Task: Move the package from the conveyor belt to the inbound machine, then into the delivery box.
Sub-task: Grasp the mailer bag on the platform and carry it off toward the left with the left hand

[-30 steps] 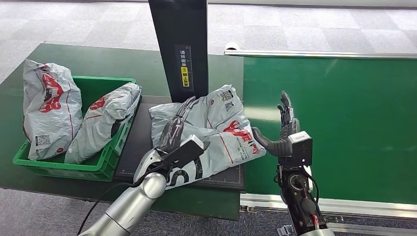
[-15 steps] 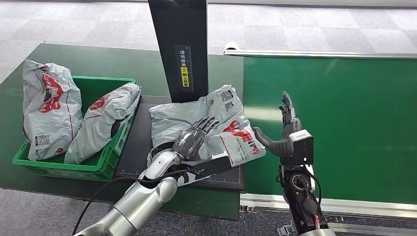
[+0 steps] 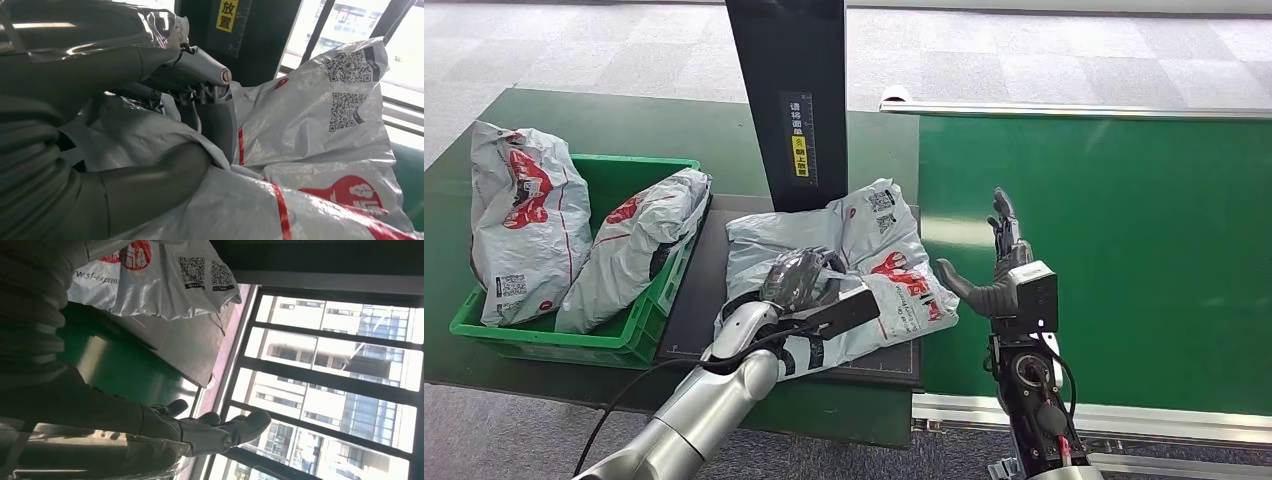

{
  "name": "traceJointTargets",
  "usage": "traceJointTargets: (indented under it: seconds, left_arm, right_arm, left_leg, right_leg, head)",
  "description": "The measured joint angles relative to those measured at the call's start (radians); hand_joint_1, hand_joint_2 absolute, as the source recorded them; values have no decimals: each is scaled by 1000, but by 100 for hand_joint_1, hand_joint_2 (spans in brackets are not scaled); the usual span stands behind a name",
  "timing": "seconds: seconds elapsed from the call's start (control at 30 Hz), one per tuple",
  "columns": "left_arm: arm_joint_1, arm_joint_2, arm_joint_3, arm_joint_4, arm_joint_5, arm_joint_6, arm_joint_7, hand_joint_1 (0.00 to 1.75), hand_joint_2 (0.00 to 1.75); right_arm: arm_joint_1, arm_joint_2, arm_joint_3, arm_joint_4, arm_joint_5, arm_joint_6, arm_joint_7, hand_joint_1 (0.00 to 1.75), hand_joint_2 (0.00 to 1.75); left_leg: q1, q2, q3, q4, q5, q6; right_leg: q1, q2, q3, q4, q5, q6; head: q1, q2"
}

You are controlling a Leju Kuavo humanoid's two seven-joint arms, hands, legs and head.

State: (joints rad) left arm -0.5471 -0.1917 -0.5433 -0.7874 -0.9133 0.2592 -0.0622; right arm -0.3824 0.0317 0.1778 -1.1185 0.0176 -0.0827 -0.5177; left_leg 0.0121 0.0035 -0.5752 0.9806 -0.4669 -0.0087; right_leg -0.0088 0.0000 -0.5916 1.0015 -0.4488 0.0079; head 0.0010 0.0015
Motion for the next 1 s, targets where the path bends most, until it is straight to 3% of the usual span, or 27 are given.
traceJointTargets:
  seconds: [0.27,0.5,1.0]
  left_arm:
    - [6,-5,24,0,-2,1,-2,175,175]
    - [6,-18,33,10,-11,1,-3,175,175]
    - [43,-18,39,8,-4,79,-34,175,175]
  right_arm:
    - [-21,7,-1,32,7,-5,60,0,175]
    - [-51,14,-26,149,-110,55,168,0,175]
    - [-60,14,-34,242,-129,93,185,0,175]
  left_leg:
    - [0,0,0,0,0,0]
    - [0,-1,0,0,0,0]
    - [0,-1,0,0,0,0]
  right_leg:
    - [0,0,0,0,0,0]
    - [0,0,0,0,0,0]
    - [0,0,0,0,0,0]
  head:
    - [0,0]
    - [0,0]
    - [0,0]
